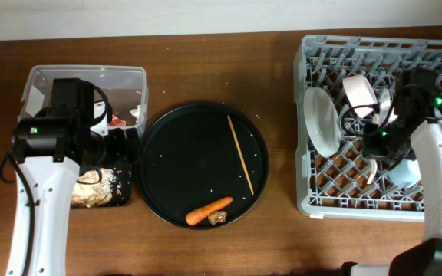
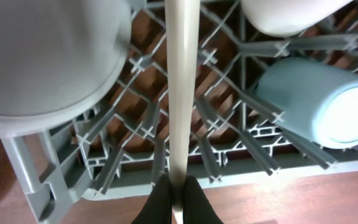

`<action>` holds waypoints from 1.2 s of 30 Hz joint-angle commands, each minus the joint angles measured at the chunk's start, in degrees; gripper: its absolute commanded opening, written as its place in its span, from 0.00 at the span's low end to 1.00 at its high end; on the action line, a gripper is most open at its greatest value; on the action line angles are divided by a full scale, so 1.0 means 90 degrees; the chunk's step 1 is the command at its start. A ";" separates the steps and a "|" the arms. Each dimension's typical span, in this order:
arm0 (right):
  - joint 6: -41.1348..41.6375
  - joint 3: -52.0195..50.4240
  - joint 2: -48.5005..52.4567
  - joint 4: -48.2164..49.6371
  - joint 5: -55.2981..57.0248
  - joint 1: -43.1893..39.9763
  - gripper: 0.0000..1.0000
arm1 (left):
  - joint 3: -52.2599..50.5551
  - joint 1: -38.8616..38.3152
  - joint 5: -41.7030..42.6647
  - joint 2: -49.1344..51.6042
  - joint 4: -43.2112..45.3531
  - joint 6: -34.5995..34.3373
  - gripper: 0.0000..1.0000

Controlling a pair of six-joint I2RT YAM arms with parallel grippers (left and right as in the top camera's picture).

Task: Sort waste into correct bins and load items into the dishwasher rack
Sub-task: 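Grasp the white fork with the right gripper and place it in the rack, then grasp the wooden chopstick with the right gripper and place it in the rack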

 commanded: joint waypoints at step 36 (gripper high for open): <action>0.0906 0.0379 0.3594 0.2841 -0.0986 0.4643 0.19 | -0.0029 0.0027 -0.0044 0.0002 0.0061 0.0078 0.99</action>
